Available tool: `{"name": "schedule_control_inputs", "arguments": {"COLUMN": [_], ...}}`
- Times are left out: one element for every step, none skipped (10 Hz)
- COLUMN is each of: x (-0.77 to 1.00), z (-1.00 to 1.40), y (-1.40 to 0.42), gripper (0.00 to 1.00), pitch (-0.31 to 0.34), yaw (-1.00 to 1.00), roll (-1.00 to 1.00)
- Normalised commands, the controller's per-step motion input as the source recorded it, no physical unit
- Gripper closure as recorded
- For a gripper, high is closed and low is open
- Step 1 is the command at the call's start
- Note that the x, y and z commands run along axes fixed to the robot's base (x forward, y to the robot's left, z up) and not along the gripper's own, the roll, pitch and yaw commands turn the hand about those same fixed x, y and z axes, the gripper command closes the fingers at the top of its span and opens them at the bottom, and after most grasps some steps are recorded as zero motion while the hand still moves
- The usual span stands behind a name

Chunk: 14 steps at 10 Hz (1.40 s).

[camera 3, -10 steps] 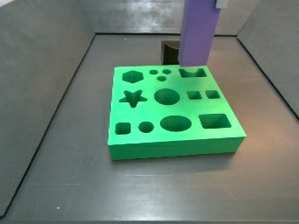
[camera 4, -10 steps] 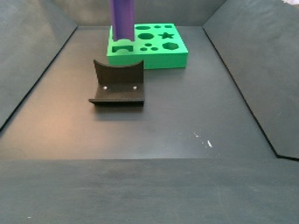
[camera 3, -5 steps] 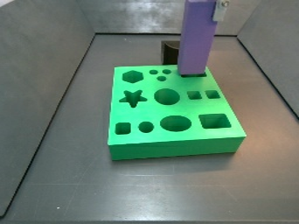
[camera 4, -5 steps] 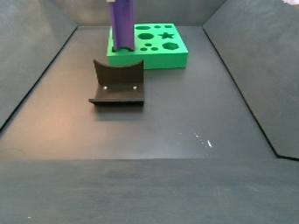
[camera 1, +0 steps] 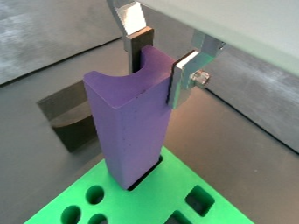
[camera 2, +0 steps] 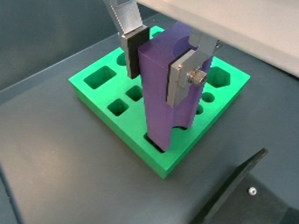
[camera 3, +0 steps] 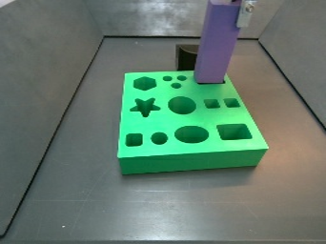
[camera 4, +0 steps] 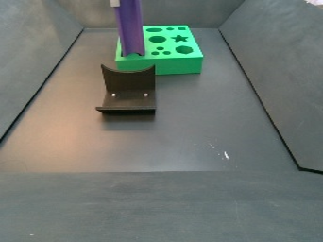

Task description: Insert the arch object.

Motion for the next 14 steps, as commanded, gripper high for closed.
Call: {"name": "schedule_control_inputs", "arguments": {"x": [0.39, 0.26, 0.11, 0.0, -0.18, -0.21, -0.23, -0.32, -0.25, -0.33, -0.29, -0.31, -0.33, -0.26], "z": [-0.13, -0.13, -0.11, -0.09, -0.1, -0.11, -0.11, -0.05, 0.0, -0.01, -0.12, -0.22, -0.3, -0.32], "y": [0.01, 0.0, 0.0, 0.0, 0.0, 0.0, 0.0, 0.0, 0.0, 0.0, 0.0, 0.0, 0.0, 0.0], "gripper": [1.0, 1.0, 1.0, 1.0, 1.0, 1.0, 1.0, 1.0, 1.0, 1.0, 1.0, 1.0, 1.0, 1.0], "pitch": [0.051, 0.0, -0.003, -0.077, -0.163, -0.183, -0.179, -0.151, -0.053, -0.02, -0.006, -0.006, -0.026, -0.05], "yaw": [-0.19, -0.18, -0.12, -0.02, 0.08, 0.15, 0.15, 0.17, 0.15, 0.15, 0.1, 0.04, 0.0, 0.0], "roll": [-0.05, -0.07, -0.08, -0.07, -0.06, -0.05, -0.03, 0.0, 0.0, 0.02, 0.0, 0.0, 0.0, 0.0]}}
